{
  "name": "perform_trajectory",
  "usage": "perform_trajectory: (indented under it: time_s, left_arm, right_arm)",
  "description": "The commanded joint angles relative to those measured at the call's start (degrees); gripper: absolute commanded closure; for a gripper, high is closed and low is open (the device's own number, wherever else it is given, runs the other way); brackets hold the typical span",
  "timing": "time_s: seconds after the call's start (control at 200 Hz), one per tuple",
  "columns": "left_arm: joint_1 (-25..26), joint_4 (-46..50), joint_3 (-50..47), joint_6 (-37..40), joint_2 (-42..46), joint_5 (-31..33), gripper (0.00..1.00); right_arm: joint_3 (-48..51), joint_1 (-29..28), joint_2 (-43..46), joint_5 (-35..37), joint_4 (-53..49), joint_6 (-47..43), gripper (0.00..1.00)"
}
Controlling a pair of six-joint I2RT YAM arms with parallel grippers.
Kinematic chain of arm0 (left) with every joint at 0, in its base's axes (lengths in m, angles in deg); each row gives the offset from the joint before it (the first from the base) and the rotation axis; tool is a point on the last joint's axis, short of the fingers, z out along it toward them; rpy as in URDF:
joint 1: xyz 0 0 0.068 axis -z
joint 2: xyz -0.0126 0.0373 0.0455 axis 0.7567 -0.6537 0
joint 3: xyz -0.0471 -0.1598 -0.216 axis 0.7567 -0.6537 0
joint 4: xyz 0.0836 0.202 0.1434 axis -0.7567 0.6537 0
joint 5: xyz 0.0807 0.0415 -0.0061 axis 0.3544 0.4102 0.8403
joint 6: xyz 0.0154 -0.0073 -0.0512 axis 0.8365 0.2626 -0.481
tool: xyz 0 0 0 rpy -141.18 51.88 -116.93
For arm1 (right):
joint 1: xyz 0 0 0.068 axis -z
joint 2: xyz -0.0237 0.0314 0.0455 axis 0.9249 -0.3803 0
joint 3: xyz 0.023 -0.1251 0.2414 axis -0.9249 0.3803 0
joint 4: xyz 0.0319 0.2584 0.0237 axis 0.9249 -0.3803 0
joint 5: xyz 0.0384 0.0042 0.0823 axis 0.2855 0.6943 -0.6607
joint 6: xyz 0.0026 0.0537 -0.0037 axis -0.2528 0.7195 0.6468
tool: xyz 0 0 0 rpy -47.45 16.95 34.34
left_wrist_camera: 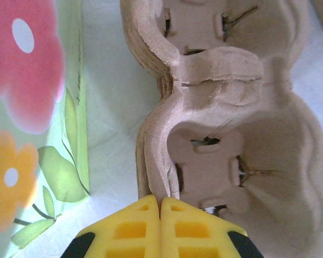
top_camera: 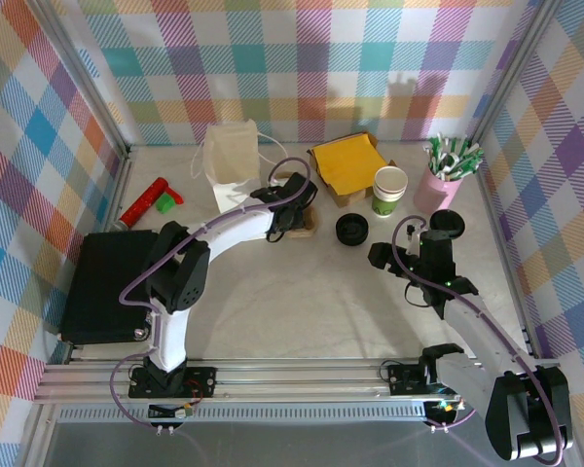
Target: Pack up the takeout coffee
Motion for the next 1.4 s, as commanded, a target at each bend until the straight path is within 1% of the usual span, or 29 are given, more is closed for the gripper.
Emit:
perform_trajectory:
  time_s: [0.0,0.355,0.48,0.645,0.8,0.87,1.025,1.13,1.25,1.395]
  left_arm:
    - [-0.49,1.36,1.24,-0.32,3.59,-1.99,1.0]
    - [-2.61,-0.34,-0.36,-2.95,6.03,-9.61,1.0]
    - [-3.45,-2.47,-2.24,-4.68,7.25,-13.99,1.0]
    - [-3.58,-3.96,-3.93,-5.56,9.61,-15.73,1.0]
    - [-3.82,-3.66,-4.6,-5.08,12.02,-15.36,1.0]
    - [-3.85,-3.63,-4.7,-4.41,12.92,-15.5,1.0]
    - [-3.68,-4.61,-5.11,-2.53,14.51,-18.77,1.0]
    - [-3.2,-3.52,-4.15,-0.35,15.38,-19.8,1.0]
    - [-1.66,-0.97,-2.95,3.6,16.97,-20.61,1.0]
    - [0.87,3.6,-1.73,9.55,19.56,-22.45,1.0]
  right_arm:
    - [-1.32,-0.35,1.61,0.27,0.27,-1.24,0.13]
    - [-1.85,-0.44,4.69,-1.28,-0.3,-0.71,0.13]
    - [-4.03,-0.68,5.5,-2.6,-2.05,-0.7,0.13]
    - [-6.85,-1.7,5.24,-3.83,-4.67,-0.62,0.14]
    - [-9.74,-3.45,5.09,-4.21,-7.65,-0.53,0.15]
    - [-10.97,-4.33,5.02,-4.17,-8.74,-0.4,0.16]
    - [-13.62,-6.13,5.03,-4.1,-10.56,-0.12,0.17]
    - [-16.05,-7.15,4.98,-4.7,-12.07,-0.38,0.16]
    - [-19.25,-7.66,5.1,-6.59,-14.19,-1.72,0.17]
    - [-23.73,-7.86,5.09,-8.38,-18.66,-6.68,0.18]
